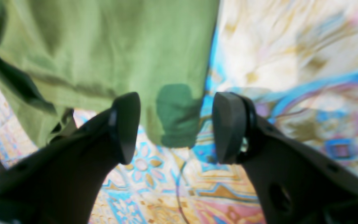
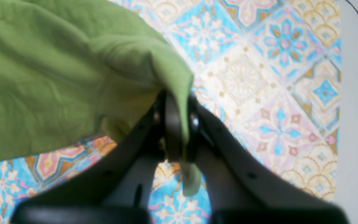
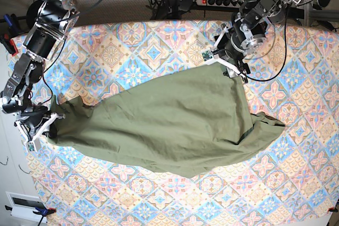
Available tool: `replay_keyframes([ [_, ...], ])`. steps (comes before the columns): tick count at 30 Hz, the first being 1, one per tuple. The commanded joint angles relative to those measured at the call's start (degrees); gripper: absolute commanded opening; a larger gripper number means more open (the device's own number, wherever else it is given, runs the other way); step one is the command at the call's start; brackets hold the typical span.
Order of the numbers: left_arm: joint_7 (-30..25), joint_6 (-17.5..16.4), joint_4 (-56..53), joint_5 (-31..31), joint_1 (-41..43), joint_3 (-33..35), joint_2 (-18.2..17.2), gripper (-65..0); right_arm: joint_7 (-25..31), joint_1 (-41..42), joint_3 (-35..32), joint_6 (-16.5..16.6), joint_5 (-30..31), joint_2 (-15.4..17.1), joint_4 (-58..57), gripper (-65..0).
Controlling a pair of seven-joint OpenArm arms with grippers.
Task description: Layout the t-shirt on the table in an organized manner, then fold the t-shirt properly
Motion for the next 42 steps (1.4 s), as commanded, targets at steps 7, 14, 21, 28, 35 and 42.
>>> replay_keyframes([
  [7,0.04,0.28,-2.34,0.37,-0.34,-0.35,-0.5,-29.5,1.14,1.48,0.3,-0.05,0.73,1.1,1.15,-64.3],
  [14,-0.4,0.28,-7.71,0.37,-3.42,-0.17,-0.5,-29.5,1.23,1.48,0.3,-0.05,0.73,1.1,1.15,-64.3],
  [21,-0.4,0.28,-9.46,0.28,-6.23,-0.09,-0.5,-29.5,1.31,1.48,0.3,-0.05,0.82,1.1,1.15,-64.3],
  [28,0.13,0.28,-7.53,-0.42,-6.49,-0.26,-0.5,-32.1,1.31,1.48,0.3,-0.05,0.82,1.1,1.15,-64.3],
  [35,0.13,0.28,1.7,-0.42,3.53,-5.1,-0.59,-35.2,1.31,1.48,0.3,-0.05,0.82,1.1,1.15,-64.3],
  [42,0.13,0.19,5.83,-3.23,13.2,-18.72,5.21,-34.7,1.49,1.48,0.12,-0.05,0.82,1.1,0.98,-64.3],
])
